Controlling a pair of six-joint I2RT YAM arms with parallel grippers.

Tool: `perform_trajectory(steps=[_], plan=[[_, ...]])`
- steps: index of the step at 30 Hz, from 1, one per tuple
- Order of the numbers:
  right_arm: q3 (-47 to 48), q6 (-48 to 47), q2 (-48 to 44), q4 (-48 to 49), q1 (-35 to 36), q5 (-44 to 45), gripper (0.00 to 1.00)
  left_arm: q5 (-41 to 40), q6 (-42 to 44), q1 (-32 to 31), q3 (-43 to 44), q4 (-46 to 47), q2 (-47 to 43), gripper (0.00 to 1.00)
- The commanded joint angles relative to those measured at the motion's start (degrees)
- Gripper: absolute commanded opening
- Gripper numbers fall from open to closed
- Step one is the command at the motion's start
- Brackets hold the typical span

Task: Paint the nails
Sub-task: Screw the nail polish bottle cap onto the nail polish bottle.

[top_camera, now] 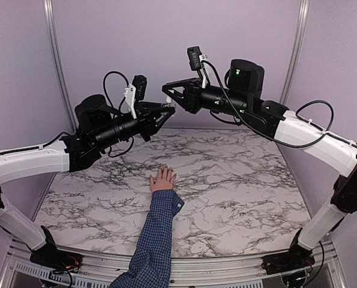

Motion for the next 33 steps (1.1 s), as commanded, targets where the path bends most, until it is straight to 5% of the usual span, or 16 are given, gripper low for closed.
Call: perform_trajectory(steps=[1,8,13,19,33], plan=[[1.2,4.0,2.9,-5.3,2.9,6.5,0.00,-16.2,4.1,-1.6,1.6,3.5,2.7,0.00],[1.6,2.9,2.9,-4.9,3.3,8.2,0.00,-19.8,6.5,-3.1,1.7,3.5,3.1,0.00],[0.5,1.4,0.5,-3.7,2.4,5.8,0.34,-14.3,5.7,-2.1,-1.2,3.5,-0.1,0.00],[-2.0,-0.4,-3.6,-2.2,0.6,0.5,0.64,-2.1,0.9,0.5,-4.2,3.5,-4.3,0.00],[-4.8,-10.8,-9.2,-3.4,-2.4,-22.9,0.69,30.7,-10.0,3.2,-0.4,4.3,-4.2,0.00]])
